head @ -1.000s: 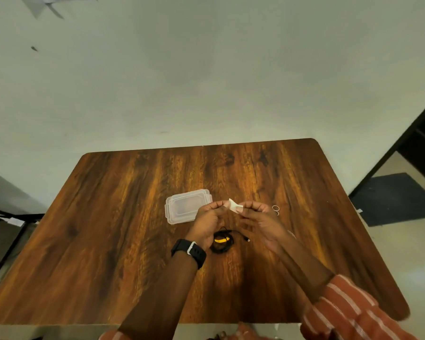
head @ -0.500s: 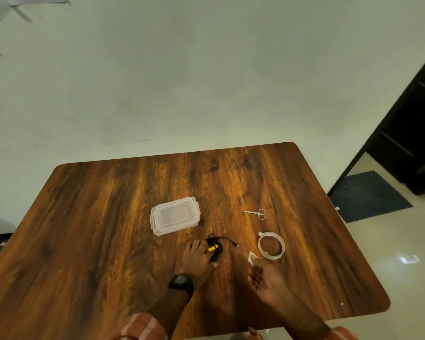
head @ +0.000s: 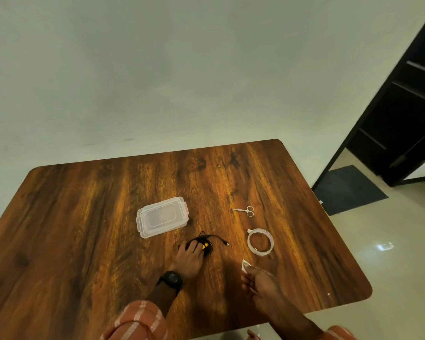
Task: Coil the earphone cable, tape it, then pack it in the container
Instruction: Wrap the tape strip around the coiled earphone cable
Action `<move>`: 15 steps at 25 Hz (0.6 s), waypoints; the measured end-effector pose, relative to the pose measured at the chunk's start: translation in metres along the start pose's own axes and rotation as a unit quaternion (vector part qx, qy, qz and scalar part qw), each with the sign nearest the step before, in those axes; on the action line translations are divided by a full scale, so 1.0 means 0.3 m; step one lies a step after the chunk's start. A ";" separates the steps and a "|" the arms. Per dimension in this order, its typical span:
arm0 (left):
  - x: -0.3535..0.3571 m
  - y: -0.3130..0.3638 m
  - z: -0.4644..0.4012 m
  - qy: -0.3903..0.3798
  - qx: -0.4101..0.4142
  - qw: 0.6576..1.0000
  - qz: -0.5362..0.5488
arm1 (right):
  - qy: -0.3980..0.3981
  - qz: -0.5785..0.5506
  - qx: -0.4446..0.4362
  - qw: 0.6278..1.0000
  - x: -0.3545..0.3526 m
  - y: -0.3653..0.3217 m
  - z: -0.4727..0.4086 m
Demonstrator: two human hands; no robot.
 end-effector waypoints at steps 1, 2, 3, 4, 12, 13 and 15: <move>0.000 -0.001 -0.001 -0.016 -0.002 1.000 0.013 | -0.003 0.002 0.000 1.000 -0.004 0.004 -0.002; 0.000 0.001 0.001 -0.029 -0.011 0.999 0.025 | -0.008 0.002 0.002 1.000 -0.007 0.009 -0.006; -0.005 -0.001 0.009 -0.048 -0.031 0.998 0.030 | -0.013 -0.001 0.007 1.000 -0.005 0.014 -0.013; -0.017 -0.002 0.018 -0.071 -0.048 0.996 0.035 | -0.016 -0.005 0.009 1.000 0.001 0.018 -0.022; -0.196 0.050 0.048 -0.009 -0.083 0.965 0.247 | -0.013 -0.013 0.014 1.000 0.219 0.029 -0.043; -0.213 0.054 0.052 0.008 -0.088 0.961 0.263 | -0.011 -0.020 0.012 1.000 0.239 0.028 -0.041; -0.240 0.060 0.057 0.025 -0.104 0.956 0.272 | -0.017 -0.050 0.001 0.999 0.265 0.011 -0.034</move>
Point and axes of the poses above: each hand's wrist, its own z-axis away from the middle knuckle, its own x-axis out of the palm, y = z × x, the point moved 2 cm from there along -z, towards the middle knuckle, and after that the axes turned 5 degrees about -y, right-handed, at the moved point
